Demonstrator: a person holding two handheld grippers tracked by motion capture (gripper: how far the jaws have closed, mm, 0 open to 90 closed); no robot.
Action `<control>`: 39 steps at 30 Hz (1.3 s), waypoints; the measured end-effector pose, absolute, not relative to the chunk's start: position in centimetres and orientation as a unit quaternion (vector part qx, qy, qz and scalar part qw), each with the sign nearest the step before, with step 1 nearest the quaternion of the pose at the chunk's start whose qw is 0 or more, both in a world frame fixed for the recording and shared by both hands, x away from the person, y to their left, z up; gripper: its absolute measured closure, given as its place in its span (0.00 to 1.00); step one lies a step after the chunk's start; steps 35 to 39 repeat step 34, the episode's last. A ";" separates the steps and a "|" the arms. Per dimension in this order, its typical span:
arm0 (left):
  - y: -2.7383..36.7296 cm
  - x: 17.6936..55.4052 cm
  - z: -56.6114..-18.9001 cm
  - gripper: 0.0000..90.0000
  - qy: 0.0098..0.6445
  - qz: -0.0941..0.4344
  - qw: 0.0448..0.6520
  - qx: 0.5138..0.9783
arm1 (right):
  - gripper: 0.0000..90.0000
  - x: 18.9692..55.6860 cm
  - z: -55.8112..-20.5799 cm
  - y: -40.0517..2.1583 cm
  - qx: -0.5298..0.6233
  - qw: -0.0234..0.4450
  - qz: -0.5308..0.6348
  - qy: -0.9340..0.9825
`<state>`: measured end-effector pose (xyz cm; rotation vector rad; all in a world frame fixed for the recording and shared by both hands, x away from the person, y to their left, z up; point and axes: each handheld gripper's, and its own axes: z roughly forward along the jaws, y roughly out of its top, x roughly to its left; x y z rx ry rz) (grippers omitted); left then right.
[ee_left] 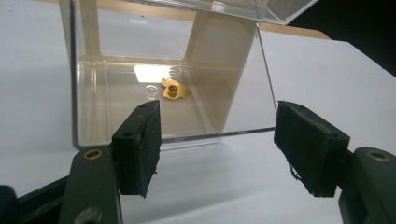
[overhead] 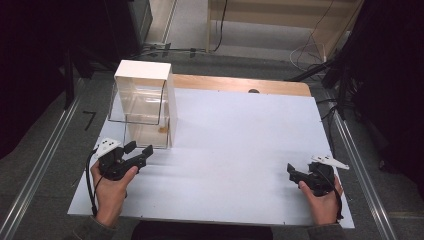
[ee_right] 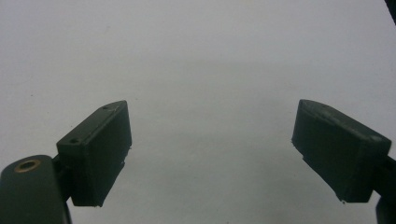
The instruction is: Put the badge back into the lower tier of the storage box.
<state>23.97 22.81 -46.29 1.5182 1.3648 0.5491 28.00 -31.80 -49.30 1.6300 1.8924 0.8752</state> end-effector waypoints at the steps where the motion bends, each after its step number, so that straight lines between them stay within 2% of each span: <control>1: 22.9 23.8 -46.3 0.36 0.563 0.226 0.490 0.626 | 0.12 28.0 -49.3 -31.8 0.597 0.245 0.320 0.693; 18: 24.2 23.0 -47.7 0.33 0.581 0.230 0.457 0.633 | 0.12 27.9 -49.4 -31.8 0.600 0.243 0.318 0.693; 33: 26.9 23.7 -49.8 0.27 0.631 0.238 0.404 0.619 | 0.10 27.9 -49.7 -32.1 0.604 0.248 0.308 0.692; 39: 27.1 23.8 -50.0 0.27 0.635 0.237 0.403 0.615 | 0.10 28.0 -49.9 -32.1 0.605 0.247 0.304 0.693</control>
